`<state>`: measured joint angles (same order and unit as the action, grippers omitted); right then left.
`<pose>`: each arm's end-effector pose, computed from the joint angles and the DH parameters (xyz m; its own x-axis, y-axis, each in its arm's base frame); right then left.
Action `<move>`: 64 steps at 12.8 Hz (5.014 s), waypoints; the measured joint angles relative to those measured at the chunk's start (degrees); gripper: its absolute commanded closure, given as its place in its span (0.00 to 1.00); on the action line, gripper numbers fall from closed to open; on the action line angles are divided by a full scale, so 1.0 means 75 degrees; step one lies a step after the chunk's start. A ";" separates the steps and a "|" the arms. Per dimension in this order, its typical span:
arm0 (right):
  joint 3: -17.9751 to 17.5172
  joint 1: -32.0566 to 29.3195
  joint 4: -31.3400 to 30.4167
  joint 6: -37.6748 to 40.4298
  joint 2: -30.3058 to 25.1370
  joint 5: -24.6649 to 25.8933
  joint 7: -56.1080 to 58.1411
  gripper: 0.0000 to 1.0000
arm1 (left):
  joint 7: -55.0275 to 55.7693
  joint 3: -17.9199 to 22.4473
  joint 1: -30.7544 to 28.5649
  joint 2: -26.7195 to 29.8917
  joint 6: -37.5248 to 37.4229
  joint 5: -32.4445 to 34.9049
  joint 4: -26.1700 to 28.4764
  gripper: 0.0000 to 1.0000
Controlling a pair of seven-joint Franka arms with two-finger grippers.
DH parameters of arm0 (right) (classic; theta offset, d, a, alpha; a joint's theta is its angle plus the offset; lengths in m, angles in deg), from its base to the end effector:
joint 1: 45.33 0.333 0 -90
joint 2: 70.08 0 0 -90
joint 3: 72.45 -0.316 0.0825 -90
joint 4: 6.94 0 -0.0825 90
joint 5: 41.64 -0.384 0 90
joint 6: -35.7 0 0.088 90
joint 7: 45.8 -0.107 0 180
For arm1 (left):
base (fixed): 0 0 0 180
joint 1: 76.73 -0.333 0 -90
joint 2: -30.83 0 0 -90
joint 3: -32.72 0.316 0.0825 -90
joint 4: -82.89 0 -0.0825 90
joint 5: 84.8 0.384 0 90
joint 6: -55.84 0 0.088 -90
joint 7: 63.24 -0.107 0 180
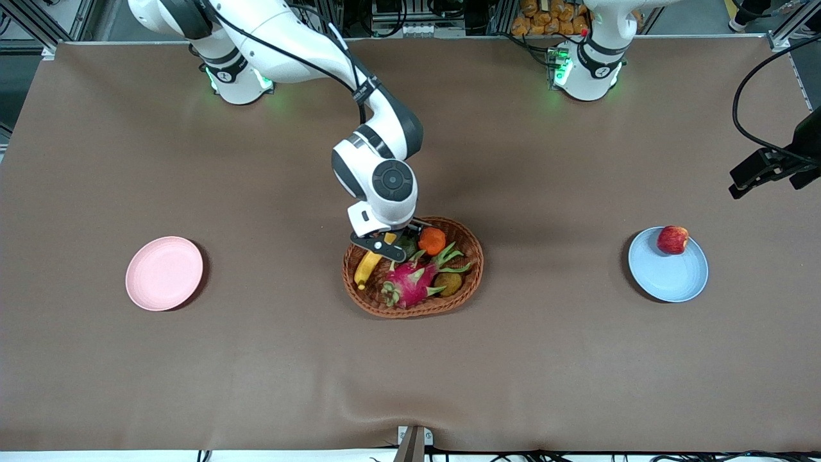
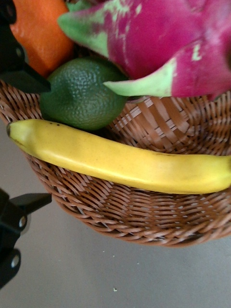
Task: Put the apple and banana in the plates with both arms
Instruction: 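Lower the right gripper over the yellow banana and grasp it, then lift the banana with the right gripper toward the pink plate, then lower the banana onto the pink plate and open the right gripper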
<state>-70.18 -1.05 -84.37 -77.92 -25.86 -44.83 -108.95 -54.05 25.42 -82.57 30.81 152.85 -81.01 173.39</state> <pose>0.5301 0.4901 0.2527 0.9218 -0.3792 -0.0805 -0.3692 -0.9222 0.1152 0.5669 -0.0081 0.6318 0.9845 0.1264 0.1219 0.1329 -0.9900 -0.0472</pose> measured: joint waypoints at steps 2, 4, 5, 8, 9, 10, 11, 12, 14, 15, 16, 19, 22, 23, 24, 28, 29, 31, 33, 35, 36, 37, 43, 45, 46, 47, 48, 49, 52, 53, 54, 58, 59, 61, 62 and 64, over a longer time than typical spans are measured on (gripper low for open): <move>0.0007 0.0017 0.0003 0.0163 0.0002 0.0007 -0.0052 0.32 | -0.0001 -0.0098 0.0025 0.0000 -0.0018 -0.0098 0.0021 0.00; 0.0061 0.0002 0.0003 0.0178 0.0002 -0.0016 -0.0075 0.33 | 0.0000 -0.0163 0.0028 0.0007 -0.0099 -0.0205 0.0023 0.00; 0.0077 -0.0019 0.0003 0.0187 0.0002 -0.0061 -0.0104 0.33 | -0.0001 -0.0165 0.0025 0.0022 -0.0112 -0.0207 0.0023 0.00; 0.0086 -0.0034 0.0003 0.0211 0.0007 -0.0157 -0.0203 0.33 | -0.0001 -0.0144 -0.0008 0.0079 -0.0143 -0.0207 0.0022 0.00; 0.0086 -0.0035 0.0003 0.0212 0.0012 -0.0160 -0.0206 0.33 | -0.0001 -0.0141 -0.0011 0.0083 -0.0148 -0.0207 0.0022 0.00; 0.0086 -0.0035 0.0004 0.0213 0.0020 -0.0164 -0.0210 0.33 | -0.0001 -0.0141 -0.0011 0.0083 -0.0149 -0.0207 0.0022 0.00; 0.0086 -0.0034 0.0004 0.0213 0.0026 -0.0172 -0.0213 0.33 | -0.0001 -0.0141 -0.0011 0.0083 -0.0149 -0.0207 0.0023 0.00; 0.0085 -0.0034 0.0003 0.0214 0.0033 -0.0213 -0.0216 0.33 | -0.0001 -0.0141 -0.0011 0.0083 -0.0150 -0.0207 0.0022 0.00; 0.0085 -0.0034 0.0004 0.0213 0.0059 -0.0478 -0.0222 0.33 | -0.0001 -0.0141 -0.0011 0.0084 -0.0150 -0.0207 0.0022 0.00; 0.0084 -0.0033 0.0003 0.0207 0.0073 -0.0580 -0.0222 0.33 | -0.0001 -0.0140 -0.0011 0.0090 -0.0150 -0.0207 0.0022 0.00; 0.0079 -0.0028 0.0003 0.0199 0.0088 -0.0620 -0.0222 0.33 | -0.0001 -0.0138 -0.0011 0.0122 -0.0159 -0.0207 0.0019 0.00; 0.0062 0.0001 0.0004 0.0188 0.0113 -0.0628 -0.0227 0.53 | -0.0001 -0.0110 -0.0026 0.0362 -0.0259 -0.0207 0.0017 0.00; 0.0076 -0.0011 0.0008 0.0170 0.0119 -0.0628 -0.0229 0.67 | -0.0001 -0.0101 -0.0030 0.0404 -0.0291 -0.0220 0.0032 0.00; 0.0084 -0.0019 0.0032 0.0175 0.0118 -0.0628 -0.0229 0.67 | -0.0001 -0.0101 -0.0031 0.0403 -0.0291 -0.0221 0.0040 0.00; 0.0090 -0.0025 0.0060 0.0220 0.0118 -0.0628 -0.0229 0.67 | -0.0001 -0.0101 -0.0030 0.0404 -0.0291 -0.0221 0.0042 0.00; 0.0099 -0.0046 0.0117 0.0223 0.0119 -0.0629 -0.0228 0.68 | -0.0001 -0.0116 -0.0022 0.0403 -0.0291 -0.0226 0.0043 0.00; 0.0104 -0.0063 0.0140 0.0223 0.0118 -0.0629 -0.0227 0.75 | -0.0001 -0.0117 -0.0022 0.0403 -0.0291 -0.0226 0.0043 0.00; 0.0106 -0.0097 0.0197 0.0261 0.0117 -0.0629 -0.0218 1.00 | -0.0001 -0.0121 -0.0021 0.0404 -0.0291 -0.0226 0.0043 0.00; 0.0108 -0.0114 0.0261 0.0285 0.0106 -0.0629 -0.0213 1.00 | -0.0001 -0.0121 -0.0022 0.0404 -0.0291 -0.0226 0.0043 0.00; 0.0111 -0.0128 0.0290 0.0309 0.0080 -0.0629 -0.0212 1.00 | -0.0001 -0.0120 -0.0023 0.0404 -0.0291 -0.0226 0.0043 0.00; 0.0116 -0.0132 0.0312 0.0308 0.0050 -0.0629 -0.0212 1.00 | -0.0001 -0.0120 -0.0024 0.0404 -0.0291 -0.0226 0.0043 0.00; 0.0123 -0.0138 0.0358 0.0310 -0.0030 -0.0628 -0.0211 1.00 | -0.0001 -0.0120 -0.0024 0.0404 -0.0292 -0.0226 0.0042 0.00; 0.0163 -0.0226 0.0440 0.1491 -0.1279 -0.0626 -0.0103 1.00 | -0.0002 -0.0116 -0.0025 0.0423 -0.0303 -0.0227 0.0040 0.00; 0.0210 -0.0629 0.0424 0.1754 -0.1516 -0.0623 0.0090 1.00 | -0.0002 -0.0118 -0.0023 0.0423 -0.0309 -0.0227 0.0040 0.00; 0.0223 -0.0970 0.0420 0.1844 -0.1568 -0.0622 0.0288 1.00 | -0.0002 -0.0119 -0.0023 0.0423 -0.0311 -0.0227 0.0042 0.00; 0.0234 -0.1349 0.0409 0.1980 -0.1609 -0.0623 0.0649 1.00 | -0.0002 -0.0121 -0.0022 0.0423 -0.0312 -0.0227 0.0042 0.00; 0.0242 -0.1734 0.0379 0.2143 -0.1656 -0.0624 0.1125 1.00 | -0.0002 -0.0123 -0.0021 0.0423 -0.0315 -0.0227 0.0043 0.00; 0.0247 -0.2086 0.0331 0.2273 -0.1710 -0.0625 0.1615 1.00 | -0.0002 -0.0124 -0.0022 0.0423 -0.0318 -0.0227 0.0045 0.00; 0.0261 -0.2905 -0.0232 0.2421 -0.2088 -0.0624 0.2772 1.00 | -0.0002 -0.0127 -0.0022 0.0423 -0.0326 -0.0227 0.0049 0.00; 0.0266 -0.3126 -0.0507 0.2415 -0.2267 -0.0618 0.3147 1.00 | -0.0002 -0.0128 -0.0023 0.0423 -0.0327 -0.0227 0.0049 0.00; 0.0271 -0.3371 -0.0767 0.2410 -0.2447 -0.0613 0.3560 1.00 | -0.0002 -0.0128 -0.0023 0.0423 -0.0328 -0.0227 0.0050 0.00; 0.0285 -0.4575 -0.1514 0.2407 -0.2883 -0.0607 0.5370 1.00 | -0.0002 -0.0130 -0.0023 0.0423 -0.0331 -0.0227 0.0053 0.00; 0.0288 -0.4891 -0.1617 0.2403 -0.2884 -0.0600 0.5757 1.00 | -0.0002 -0.0131 -0.0023 0.0423 -0.0332 -0.0227 0.0055 0.00; 0.0288 -0.5468 -0.1863 0.2395 -0.2882 -0.0560 0.6541 1.00 | -0.0003 -0.0145 -0.0020 0.0423 -0.0334 -0.0227 0.0063 0.00; 0.0288 -0.5681 -0.1966 0.2391 -0.2880 -0.0533 0.6804 1.00 | -0.0004 -0.0150 -0.0016 0.0423 -0.0334 -0.0227 0.0070 0.00; 0.0281 -0.5972 -0.2140 0.2342 -0.2815 -0.0338 0.7215 1.00 | -0.0005 -0.0157 -0.0010 0.0423 -0.0334 -0.0227 0.0088 0.00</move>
<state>-68.07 -45.84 -100.42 -60.36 -46.97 -47.36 -54.83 -54.09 24.24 -82.64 33.98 150.34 -82.71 174.05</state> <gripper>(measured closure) 0.696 0.000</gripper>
